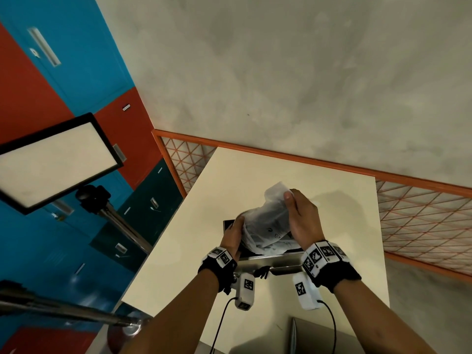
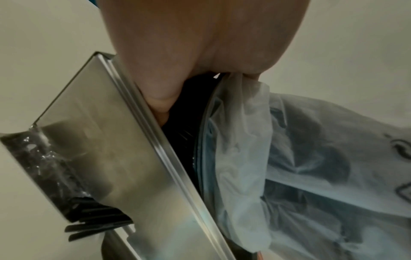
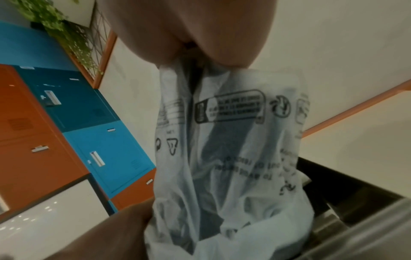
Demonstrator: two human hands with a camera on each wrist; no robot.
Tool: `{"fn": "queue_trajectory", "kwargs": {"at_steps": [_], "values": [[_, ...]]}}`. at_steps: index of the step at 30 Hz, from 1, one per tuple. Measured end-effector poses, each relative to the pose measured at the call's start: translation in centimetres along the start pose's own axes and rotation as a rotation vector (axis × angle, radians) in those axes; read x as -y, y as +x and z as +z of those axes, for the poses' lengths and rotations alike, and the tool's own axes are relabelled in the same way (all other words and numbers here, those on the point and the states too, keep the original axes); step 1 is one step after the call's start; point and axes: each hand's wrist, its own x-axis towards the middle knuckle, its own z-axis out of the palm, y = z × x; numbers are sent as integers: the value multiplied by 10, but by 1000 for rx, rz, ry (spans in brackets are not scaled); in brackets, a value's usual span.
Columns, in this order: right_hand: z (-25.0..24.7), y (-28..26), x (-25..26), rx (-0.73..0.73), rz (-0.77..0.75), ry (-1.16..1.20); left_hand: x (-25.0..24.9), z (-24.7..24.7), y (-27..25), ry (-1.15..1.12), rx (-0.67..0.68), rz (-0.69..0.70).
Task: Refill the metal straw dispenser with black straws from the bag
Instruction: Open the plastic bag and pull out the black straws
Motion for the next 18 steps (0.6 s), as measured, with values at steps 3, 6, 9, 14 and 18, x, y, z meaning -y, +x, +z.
{"fn": "queue_trajectory", "kwargs": {"at_steps": [3,6,9,14,18], "values": [[-1,2,-3,-5,47,12,3,-3,3,-7,-12,-7],[-3,4,-3,-5,23,17,2,-4,6,18,-13,-22],[-5,6,-2,-18,28,26,1,-2,7,46,-28,-22],[-4,4,7,2,-7,47,1,-2,11,68,4,10],[-4,4,12,53,39,103,3,-3,6,88,19,28]]}}
